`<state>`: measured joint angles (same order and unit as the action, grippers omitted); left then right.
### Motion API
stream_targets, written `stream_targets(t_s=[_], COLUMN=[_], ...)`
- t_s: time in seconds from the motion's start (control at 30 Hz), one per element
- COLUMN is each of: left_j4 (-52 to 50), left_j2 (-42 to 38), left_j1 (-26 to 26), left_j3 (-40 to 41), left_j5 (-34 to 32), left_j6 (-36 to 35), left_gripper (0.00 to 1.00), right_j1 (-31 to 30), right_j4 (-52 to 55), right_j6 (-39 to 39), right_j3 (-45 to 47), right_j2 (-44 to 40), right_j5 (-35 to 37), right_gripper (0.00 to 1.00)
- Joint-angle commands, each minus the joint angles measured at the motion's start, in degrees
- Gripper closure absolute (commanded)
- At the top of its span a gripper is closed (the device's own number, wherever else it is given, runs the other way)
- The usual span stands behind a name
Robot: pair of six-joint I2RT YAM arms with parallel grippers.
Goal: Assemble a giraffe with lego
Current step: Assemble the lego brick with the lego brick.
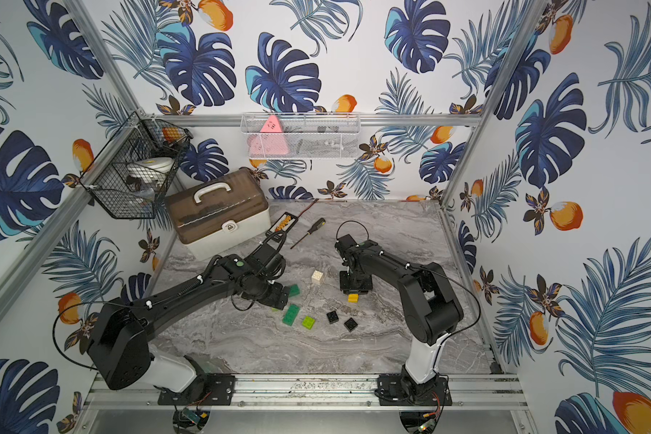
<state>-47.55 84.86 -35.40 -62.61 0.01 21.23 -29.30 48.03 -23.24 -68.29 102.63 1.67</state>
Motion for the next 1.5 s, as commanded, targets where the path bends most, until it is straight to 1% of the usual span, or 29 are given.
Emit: stream_targets(t_s=[0.0,0.23,0.5,0.73,0.9,1.0,1.23,1.4,1.43,1.47], left_j4=[0.02,0.01,-0.42,-0.37,-0.07,0.03,0.99,0.30,0.21,0.13], left_j2=[-0.22,0.13,0.48,1.05,1.54,1.80,1.37,1.30,1.17,1.10], left_j1=[-0.24,-0.77,-1.04,-1.06,-1.08,-1.11,-1.11,-1.14,-1.11,-1.13], left_j3=[0.05,-0.07,-0.67,-0.83,-0.83,-0.86,-1.11,-0.86,-0.77,-0.69], left_j5=[-0.72,-0.96,-1.35,-1.33,-0.81,-0.58,2.71,2.35,2.30,2.19], left_j6=[0.04,0.26,0.04,-0.05,0.23,0.44,2.74,3.11,3.22,3.20], left_gripper=[0.04,0.04,0.04,0.04,0.04,0.04,0.03,0.02,0.02,0.02], right_j1=[-0.14,-0.30,-1.00,-1.37,-1.46,-2.31,-3.13,-3.31,-4.95,-5.15], right_j4=[2.31,1.39,-1.71,-4.49,-6.26,-6.31,-6.72,-7.17,-7.40,-7.68], right_j6=[-1.73,-3.58,-6.61,-8.29,-7.36,-6.13,-5.41,-5.82,-5.95,-6.15], right_j3=[2.09,5.57,10.58,14.66,15.78,13.79,7.38,4.54,4.24,4.07], right_j2=[-1.35,-3.50,-6.14,-6.68,-5.33,-3.43,1.78,4.38,4.70,4.92], right_j5=[1.76,2.41,4.82,3.82,2.11,1.56,0.45,-0.54,-0.71,-0.90], right_gripper=[0.69,0.70,0.70,0.72,0.72,0.72,0.71,0.69,0.68,0.68])
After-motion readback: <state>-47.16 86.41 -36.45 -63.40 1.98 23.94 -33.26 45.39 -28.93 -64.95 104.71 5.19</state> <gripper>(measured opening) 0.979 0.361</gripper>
